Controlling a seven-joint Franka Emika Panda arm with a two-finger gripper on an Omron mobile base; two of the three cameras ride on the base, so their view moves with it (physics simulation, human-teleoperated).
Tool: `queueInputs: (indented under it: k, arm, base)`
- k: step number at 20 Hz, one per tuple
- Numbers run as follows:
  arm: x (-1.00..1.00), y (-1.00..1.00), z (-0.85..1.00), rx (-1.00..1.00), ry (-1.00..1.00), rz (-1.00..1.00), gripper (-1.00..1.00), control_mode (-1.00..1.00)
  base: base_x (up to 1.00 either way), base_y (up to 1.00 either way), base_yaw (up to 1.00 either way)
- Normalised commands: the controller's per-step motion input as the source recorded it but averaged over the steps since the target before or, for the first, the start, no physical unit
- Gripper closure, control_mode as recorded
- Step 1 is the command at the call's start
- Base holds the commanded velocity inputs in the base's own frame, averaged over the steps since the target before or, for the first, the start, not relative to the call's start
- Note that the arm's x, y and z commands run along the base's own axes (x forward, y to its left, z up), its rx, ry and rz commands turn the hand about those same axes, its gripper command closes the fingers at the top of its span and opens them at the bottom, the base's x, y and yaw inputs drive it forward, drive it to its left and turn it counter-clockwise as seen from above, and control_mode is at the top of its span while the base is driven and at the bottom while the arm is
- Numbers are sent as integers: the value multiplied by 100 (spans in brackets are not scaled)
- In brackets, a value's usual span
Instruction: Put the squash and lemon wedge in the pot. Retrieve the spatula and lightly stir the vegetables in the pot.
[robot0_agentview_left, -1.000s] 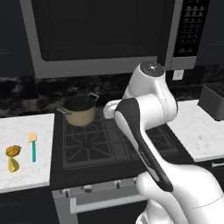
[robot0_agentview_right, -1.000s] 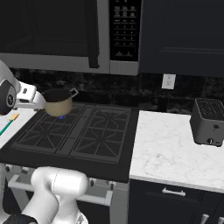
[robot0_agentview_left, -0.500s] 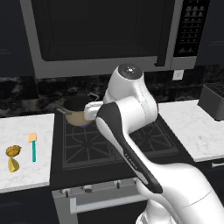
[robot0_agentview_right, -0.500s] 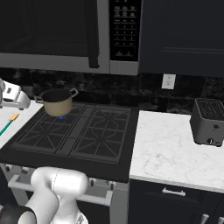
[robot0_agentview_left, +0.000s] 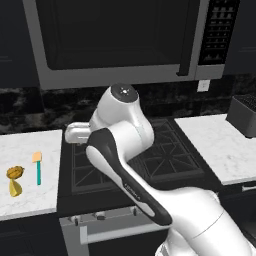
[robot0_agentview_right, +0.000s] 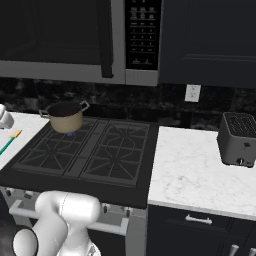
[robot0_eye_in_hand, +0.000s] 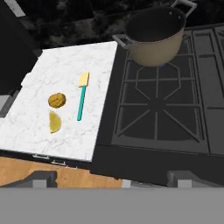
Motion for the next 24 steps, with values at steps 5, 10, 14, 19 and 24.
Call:
queueInputs:
  k: [5,10,14,19,24]
  arm:
    - [0,63,-21,3,0,6,-100,-100]
    - [0,53,-23,-3,3,1,-100,-100]
    - [0,44,-25,-5,6,8,-100,-100]
    - [4,35,-11,1,1,1,-100,-100]
    - [17,31,-19,5,0,0,-100,-100]
  base:
    - [0,0,0]
    - [0,0,0]
    - [0,0,0]
    - [0,0,0]
    - [0,0,0]
